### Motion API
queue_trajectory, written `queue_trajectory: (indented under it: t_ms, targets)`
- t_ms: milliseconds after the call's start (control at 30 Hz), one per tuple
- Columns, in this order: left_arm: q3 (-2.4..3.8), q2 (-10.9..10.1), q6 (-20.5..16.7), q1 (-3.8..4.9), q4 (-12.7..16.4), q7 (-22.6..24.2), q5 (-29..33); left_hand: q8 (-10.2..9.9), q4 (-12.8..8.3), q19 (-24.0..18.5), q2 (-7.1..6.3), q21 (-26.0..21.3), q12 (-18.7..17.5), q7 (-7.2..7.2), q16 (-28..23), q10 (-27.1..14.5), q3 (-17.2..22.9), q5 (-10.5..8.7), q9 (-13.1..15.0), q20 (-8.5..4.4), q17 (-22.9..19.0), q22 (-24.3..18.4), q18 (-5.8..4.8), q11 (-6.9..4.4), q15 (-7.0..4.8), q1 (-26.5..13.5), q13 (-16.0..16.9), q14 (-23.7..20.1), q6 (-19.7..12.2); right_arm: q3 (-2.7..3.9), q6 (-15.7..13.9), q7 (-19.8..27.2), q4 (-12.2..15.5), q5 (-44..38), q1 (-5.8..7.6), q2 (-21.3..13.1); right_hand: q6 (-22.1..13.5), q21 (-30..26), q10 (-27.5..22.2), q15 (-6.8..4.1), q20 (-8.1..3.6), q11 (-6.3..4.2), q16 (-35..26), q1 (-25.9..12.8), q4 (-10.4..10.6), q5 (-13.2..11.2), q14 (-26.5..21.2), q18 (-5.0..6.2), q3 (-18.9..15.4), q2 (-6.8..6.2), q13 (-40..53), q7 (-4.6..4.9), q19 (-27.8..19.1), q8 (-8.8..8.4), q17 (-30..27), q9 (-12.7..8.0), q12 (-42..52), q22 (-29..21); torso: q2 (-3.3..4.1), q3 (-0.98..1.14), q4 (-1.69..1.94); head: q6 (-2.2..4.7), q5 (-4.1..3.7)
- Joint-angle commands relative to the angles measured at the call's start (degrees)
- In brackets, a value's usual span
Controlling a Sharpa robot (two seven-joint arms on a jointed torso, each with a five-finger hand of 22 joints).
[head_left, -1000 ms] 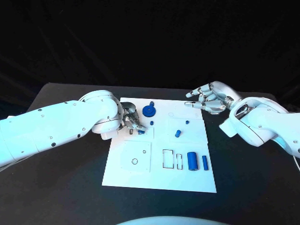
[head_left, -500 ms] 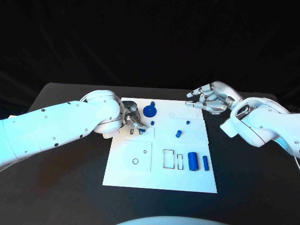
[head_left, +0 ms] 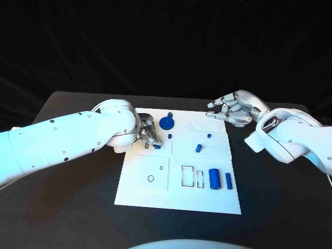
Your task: Assemble the parts on the task board
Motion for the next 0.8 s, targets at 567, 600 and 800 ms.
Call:
queue_trajectory:
  t_ms: [567, 600, 800]
  targets:
    - [-0.05, -0.22, -0.63, -0.11, 0.62, 0.47, -1.58, 0.67, -9.47, 0.85, -0.6, 0.82, 0.6, -0.3, 0.14, 0.88, 11.05, 0.64, 0.81, -0.01, 15.07, 4.75, -1.11, -0.15, 0.07, -0.98, 0.58, 6.04, 0.28, 0.0, 0.32, 1.01, -0.03, 0.03, -0.05, 0.15, 0.44, -0.38, -0.16, -0.43, -0.02, -0.21, -0.29, -0.01, 0.08, 0.22, 2.55, 1.03, -0.39, 0.48, 0.0, -0.09, -0.38, 0.22, 2.05, 0.06, 0.0, -0.01, 0.08, -0.07, 0.01, 0.38, 0.11]
    - [-0.05, -0.22, -0.53, -0.11, 0.65, 0.51, -1.67, 0.74, -9.64, 0.87, -0.82, 0.83, 0.64, -0.31, 0.14, 0.93, 11.5, 0.78, 0.95, -0.02, 15.07, 4.8, -1.12, -0.16, 0.07, -1.23, 0.61, 6.04, 0.29, 0.0, 0.36, 1.02, -0.04, 0.04, -0.06, 0.17, 0.44, -0.38, -0.16, -0.43, -0.02, -0.21, -0.29, -0.01, 0.08, 0.22, 2.55, 1.03, -0.39, 0.48, 0.0, -0.09, -0.38, 0.22, 2.05, 0.06, 0.0, -0.01, 0.06, -0.05, -0.06, 0.36, 0.27]
    - [-0.04, -0.28, -0.6, -0.11, 0.55, -0.15, -2.37, 0.88, -10.0, 0.98, -1.24, 0.93, 0.8, -0.33, 0.14, 1.11, 12.33, 1.0, 1.22, -0.03, 15.07, 4.99, -1.16, -0.18, 0.05, -1.68, 0.76, 6.04, 0.32, 0.0, 0.28, 1.5, 0.09, 0.05, -0.09, 0.23, 0.48, -0.38, -0.11, -0.44, -0.03, -0.23, -0.27, 0.08, 0.08, 0.22, 2.57, 1.02, -0.42, 0.62, 0.01, -0.11, -0.36, 0.25, 2.08, 0.07, 0.07, 0.01, 0.11, 0.01, -0.05, 0.56, 0.2]
